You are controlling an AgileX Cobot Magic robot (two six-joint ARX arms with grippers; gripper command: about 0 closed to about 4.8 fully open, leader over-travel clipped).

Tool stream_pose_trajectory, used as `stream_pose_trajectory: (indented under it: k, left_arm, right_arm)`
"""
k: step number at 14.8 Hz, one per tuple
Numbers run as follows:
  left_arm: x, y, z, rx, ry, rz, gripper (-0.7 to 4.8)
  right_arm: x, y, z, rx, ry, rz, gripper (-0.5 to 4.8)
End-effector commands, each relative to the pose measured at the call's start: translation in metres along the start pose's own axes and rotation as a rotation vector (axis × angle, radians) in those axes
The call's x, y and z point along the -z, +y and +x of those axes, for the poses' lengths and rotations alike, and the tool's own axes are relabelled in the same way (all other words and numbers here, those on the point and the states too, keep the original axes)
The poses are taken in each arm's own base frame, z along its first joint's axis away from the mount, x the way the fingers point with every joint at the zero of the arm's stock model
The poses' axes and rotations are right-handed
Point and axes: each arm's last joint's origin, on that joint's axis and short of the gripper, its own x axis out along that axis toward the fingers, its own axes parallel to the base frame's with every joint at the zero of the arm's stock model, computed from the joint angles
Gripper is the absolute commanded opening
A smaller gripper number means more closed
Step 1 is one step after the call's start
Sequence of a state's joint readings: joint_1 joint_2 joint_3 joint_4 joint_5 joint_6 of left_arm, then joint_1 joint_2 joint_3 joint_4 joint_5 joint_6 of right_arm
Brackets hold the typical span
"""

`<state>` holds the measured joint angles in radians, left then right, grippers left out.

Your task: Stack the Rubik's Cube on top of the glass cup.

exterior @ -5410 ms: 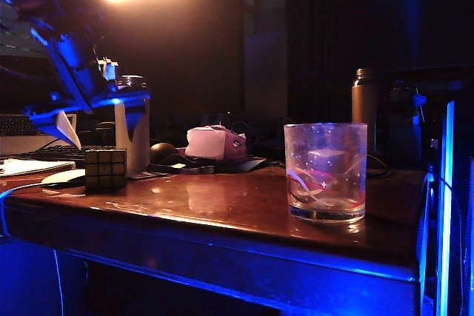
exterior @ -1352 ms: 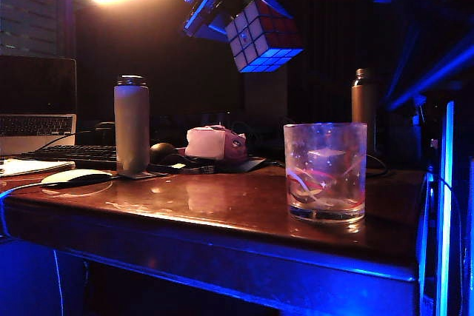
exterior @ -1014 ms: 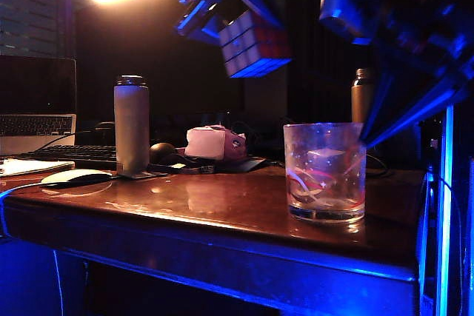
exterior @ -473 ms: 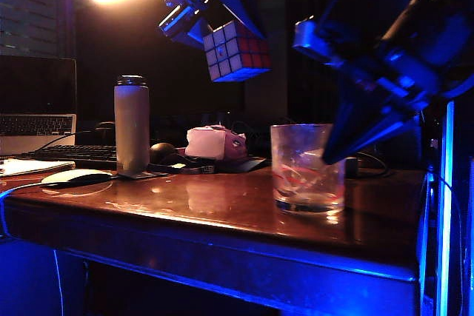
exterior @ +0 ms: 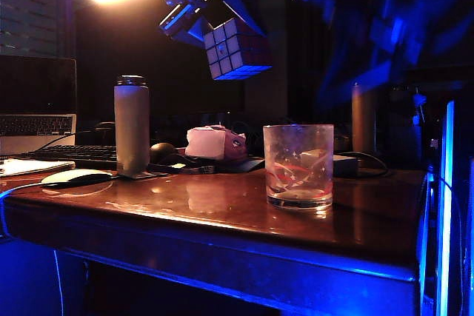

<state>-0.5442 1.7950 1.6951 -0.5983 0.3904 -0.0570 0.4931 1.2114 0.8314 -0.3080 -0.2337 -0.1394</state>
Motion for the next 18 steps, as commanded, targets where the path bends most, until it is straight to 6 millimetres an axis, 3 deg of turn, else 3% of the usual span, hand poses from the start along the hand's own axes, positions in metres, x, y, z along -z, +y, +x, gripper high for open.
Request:
stream_pose_trajectory:
  k: [1,4,9,14,18]
  left_arm:
    - [0.001,-0.006,-0.004,0.107,0.022,-0.01,1.74]
    - [0.003,-0.017,0.001,0.153,0.041,0.007,1.74]
    - [0.009,-0.043,0.029,0.205,0.07,0.062,1.79]
    - [0.023,-0.031,0.062,0.198,0.142,0.031,1.79]
    - [0.027,-0.027,0.069,0.166,0.169,0.022,1.79]
  right_arm:
    - [-0.012,0.003,-0.036,0.134,-0.116,-0.022,-0.01]
    - [-0.016,0.006,-0.063,0.25,-0.2,-0.027,-0.01]
    - [-0.016,0.003,-0.068,0.368,-0.207,-0.013,-0.01]
    - [-0.017,0.003,-0.069,0.369,-0.219,-0.014,-0.01]
    - [-0.018,0.003,-0.069,0.37,-0.229,-0.015,-0.01]
